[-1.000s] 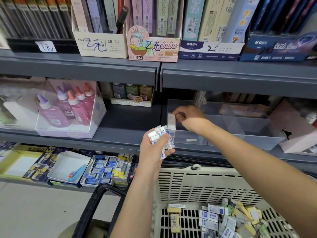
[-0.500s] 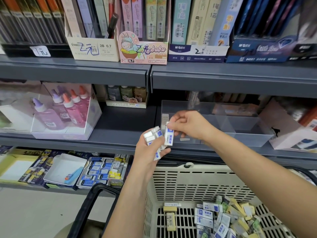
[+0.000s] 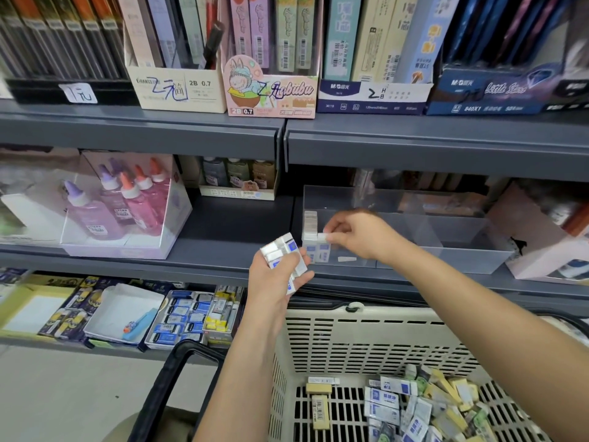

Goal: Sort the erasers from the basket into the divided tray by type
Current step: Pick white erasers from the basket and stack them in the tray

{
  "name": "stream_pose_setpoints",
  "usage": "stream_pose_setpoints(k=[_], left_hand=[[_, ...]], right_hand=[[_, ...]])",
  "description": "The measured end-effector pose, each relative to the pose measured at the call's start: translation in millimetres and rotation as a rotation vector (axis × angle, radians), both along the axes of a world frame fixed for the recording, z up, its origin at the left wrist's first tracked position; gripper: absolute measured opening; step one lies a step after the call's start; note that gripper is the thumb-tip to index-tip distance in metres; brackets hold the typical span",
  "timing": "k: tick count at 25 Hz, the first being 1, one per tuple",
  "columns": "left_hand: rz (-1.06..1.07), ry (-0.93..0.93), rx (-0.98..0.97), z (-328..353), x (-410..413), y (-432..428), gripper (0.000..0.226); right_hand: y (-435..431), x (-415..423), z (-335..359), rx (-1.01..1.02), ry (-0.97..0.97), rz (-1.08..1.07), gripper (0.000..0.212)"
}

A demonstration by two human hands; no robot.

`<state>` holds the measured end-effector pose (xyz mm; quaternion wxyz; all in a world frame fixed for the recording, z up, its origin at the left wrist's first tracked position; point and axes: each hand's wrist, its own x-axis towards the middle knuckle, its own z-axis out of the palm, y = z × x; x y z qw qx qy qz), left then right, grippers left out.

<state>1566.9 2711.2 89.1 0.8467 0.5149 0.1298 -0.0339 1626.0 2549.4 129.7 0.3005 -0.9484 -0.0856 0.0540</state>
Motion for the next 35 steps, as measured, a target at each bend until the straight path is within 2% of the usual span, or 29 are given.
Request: stream_pose_setpoints(k=[5,7,9,11,14,17,19,23,25,27,28,30,31,33,35], left_hand=[[-0.013,0.009,0.034,0.7,-0.6,-0.5,0.019],[-0.031,0.005,0.039,1.6,-1.0,-0.3,0.018],[-0.061,-0.003,0.041,2.5,-2.4,-0.4,0.019],[-0.113,-0.012,0.055,3.5,-4.3,-1.0,0.021],[-0.160,0.008,0.029,5.7,-5.3,-2.1,0.018],[-0.173,0.092,-0.088,8.6,-3.9,-0.7,0.017],[-0.204,0.114,-0.090,8.7,-4.1,-0.6,0.014],[-0.193,0.012,-0.010,6.6,-6.0,-1.2,0.016],[-0.186,-0.036,0.044,5.8,-6.6,-2.3,0.020],[-0.159,-0.042,0.080,4.8,-5.8,-3.2,0.019],[-0.130,-0.027,0.082,4.7,-5.0,-3.2,0.017],[-0.060,0.027,0.075,5.1,-2.6,-1.8,0.012],[-0.037,0.048,0.073,5.2,-2.1,-1.1,0.012],[-0.016,0.068,0.064,5.4,-2.3,-0.4,0.015],[-0.004,0.075,0.046,4.8,-2.6,0.5,0.017]], right_hand=[[0.1,2.7,1.6,-0.176,-0.018,0.076,0.024],[1.0,-2.7,5.6,-0.183,-0.110,0.065,0.027],[6.2,-11.4,11.6,-0.022,-0.180,0.047,0.026],[12.4,-19.5,14.6,0.162,-0.105,0.111,0.018],[14.2,-24.5,14.5,0.238,-0.035,0.134,0.007],[6.8,-25.0,17.5,0.396,0.045,0.077,0.011],[2.3,-27.4,17.3,0.473,0.081,0.071,0.014],[-1.7,-30.7,17.3,0.604,0.159,-0.007,0.017],[-4.1,-30.1,18.3,0.557,0.235,-0.049,0.023],[-6.8,-27.0,20.7,0.549,0.298,-0.072,0.021],[-8.9,-22.9,22.2,0.570,0.285,-0.089,0.018],[-12.9,-9.4,27.1,0.552,0.142,-0.155,0.010],[-14.1,-1.6,28.9,0.487,0.052,-0.182,0.004],[-11.7,11.2,27.3,0.265,-0.059,-0.184,0.012],[-5.8,18.2,18.4,0.107,-0.044,-0.116,0.012]])
